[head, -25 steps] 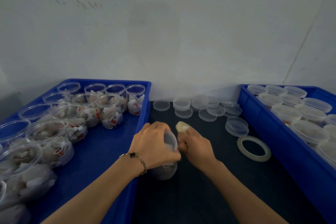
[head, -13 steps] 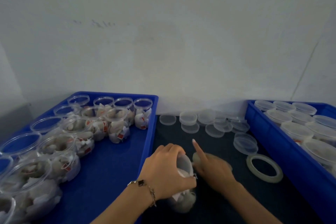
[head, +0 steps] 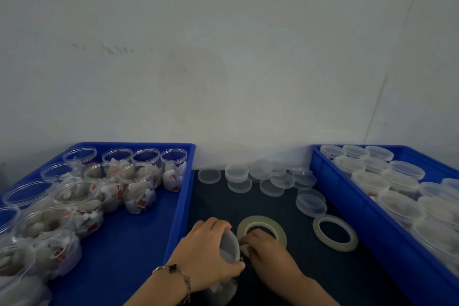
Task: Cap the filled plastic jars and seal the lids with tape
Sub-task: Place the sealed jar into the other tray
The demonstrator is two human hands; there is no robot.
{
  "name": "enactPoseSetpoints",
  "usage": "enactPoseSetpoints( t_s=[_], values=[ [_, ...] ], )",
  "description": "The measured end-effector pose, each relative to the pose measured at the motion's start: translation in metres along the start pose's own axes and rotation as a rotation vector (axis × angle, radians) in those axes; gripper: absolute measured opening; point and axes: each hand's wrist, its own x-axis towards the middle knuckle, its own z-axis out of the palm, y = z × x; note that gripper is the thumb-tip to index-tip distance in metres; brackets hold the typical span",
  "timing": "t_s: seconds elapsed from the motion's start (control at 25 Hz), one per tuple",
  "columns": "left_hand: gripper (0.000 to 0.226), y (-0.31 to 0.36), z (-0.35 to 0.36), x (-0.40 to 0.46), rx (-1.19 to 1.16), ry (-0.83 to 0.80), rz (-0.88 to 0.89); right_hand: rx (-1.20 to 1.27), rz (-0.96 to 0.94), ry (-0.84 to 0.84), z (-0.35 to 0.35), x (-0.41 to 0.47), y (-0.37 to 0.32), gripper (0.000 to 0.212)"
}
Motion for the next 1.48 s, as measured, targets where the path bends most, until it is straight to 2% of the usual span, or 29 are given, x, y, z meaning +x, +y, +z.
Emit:
enactPoseSetpoints(
  t_s=[0.08,0.16,0.24,0.32,0.4,0.44,0.6,0.68,0.76,0.84,0.92,1.04,1.16,1.24,1.36,1.48],
  values=[
    [0.089,0.002,0.000,0.004,-0.018,-0.042,-0.021,0.273,-0.032,-0.095,-0.011,-0.009,-0.014,0.048],
    [0.111,0.002,-0.004,0.006,0.058,-0.081,-0.065,0.440,-0.075,-0.210,-0.016,-0.016,-0.029,0.067],
    [0.122,0.003,-0.010,0.003,0.196,-0.124,-0.119,0.542,-0.074,-0.188,-0.013,-0.020,-0.035,0.077],
    [0.123,0.009,-0.015,0.000,0.195,-0.154,-0.146,0.587,-0.003,-0.097,-0.010,-0.023,-0.045,0.062],
    [0.122,0.020,-0.023,0.001,0.153,-0.146,-0.121,0.533,0.061,0.021,-0.021,-0.027,-0.053,0.044],
    [0.121,0.029,-0.027,0.003,0.134,-0.127,-0.110,0.496,0.088,0.064,-0.031,-0.031,-0.053,0.043],
    [0.099,0.082,-0.055,0.022,0.043,0.061,0.012,0.427,0.180,0.241,-0.100,-0.049,-0.038,0.047],
    [0.102,0.117,-0.063,0.039,0.083,0.095,0.069,0.381,0.238,0.289,-0.138,-0.058,-0.026,0.054],
    [0.099,0.149,-0.067,0.060,0.120,0.131,0.120,0.285,0.305,0.324,-0.169,-0.062,-0.011,0.070],
    [0.094,0.176,-0.064,0.082,0.071,0.149,0.174,0.258,0.346,0.334,-0.195,-0.064,0.007,0.100],
    [0.097,0.196,-0.058,0.105,0.010,0.142,0.226,0.214,0.364,0.333,-0.213,-0.065,0.023,0.110],
    [0.095,0.224,-0.049,0.146,-0.047,0.118,0.304,0.005,0.424,0.374,-0.242,-0.061,0.050,0.099],
    [0.084,0.255,-0.046,0.195,-0.126,0.121,0.395,-0.112,0.411,0.549,-0.281,-0.050,0.092,0.087],
    [0.071,0.278,-0.045,0.235,-0.187,0.135,0.470,-0.080,0.414,0.680,-0.312,-0.039,0.132,0.083],
    [0.056,0.316,-0.033,0.302,-0.117,0.209,0.490,-0.102,0.429,0.802,-0.347,-0.020,0.199,0.080],
    [0.022,0.347,-0.004,0.368,-0.119,0.189,0.453,-0.205,0.446,0.904,-0.366,-0.002,0.262,0.076]
  ],
)
